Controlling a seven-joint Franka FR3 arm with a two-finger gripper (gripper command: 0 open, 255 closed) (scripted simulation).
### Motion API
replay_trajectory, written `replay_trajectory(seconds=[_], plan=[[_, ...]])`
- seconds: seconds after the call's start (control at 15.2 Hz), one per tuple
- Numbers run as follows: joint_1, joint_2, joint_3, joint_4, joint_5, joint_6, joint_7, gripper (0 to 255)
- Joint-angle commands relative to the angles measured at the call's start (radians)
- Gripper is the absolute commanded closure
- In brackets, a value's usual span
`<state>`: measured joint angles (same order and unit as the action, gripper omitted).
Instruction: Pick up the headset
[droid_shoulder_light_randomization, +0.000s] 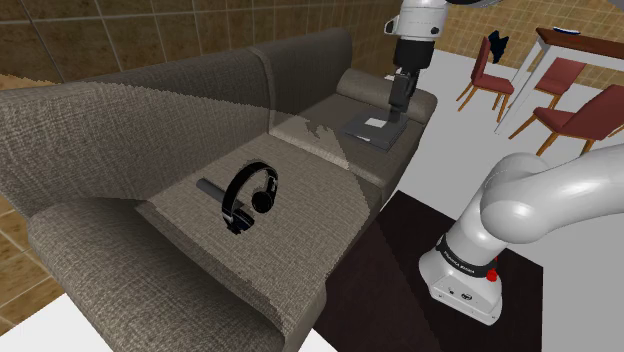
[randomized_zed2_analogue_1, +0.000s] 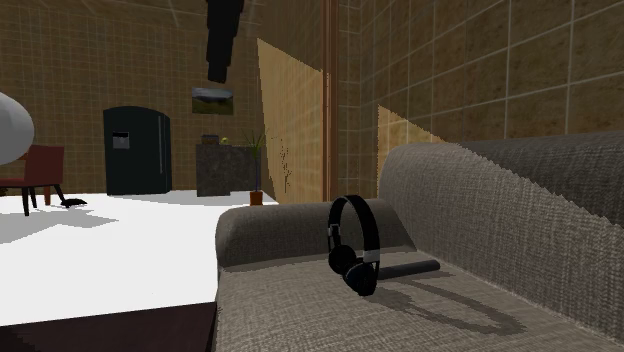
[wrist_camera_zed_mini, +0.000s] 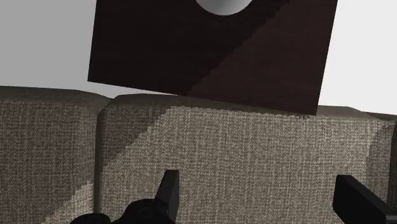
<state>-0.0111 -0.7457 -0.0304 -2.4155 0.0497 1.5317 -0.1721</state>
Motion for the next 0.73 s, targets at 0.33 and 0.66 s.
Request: replay_trajectory(seconds=[0.33,0.66], plan=[[-0.015,-0.026,0.143,-0.081,0.125,0.100,0.295,0],[-0.032,0.018,0.296,-0.107,0.238,0.229,0.585,0]])
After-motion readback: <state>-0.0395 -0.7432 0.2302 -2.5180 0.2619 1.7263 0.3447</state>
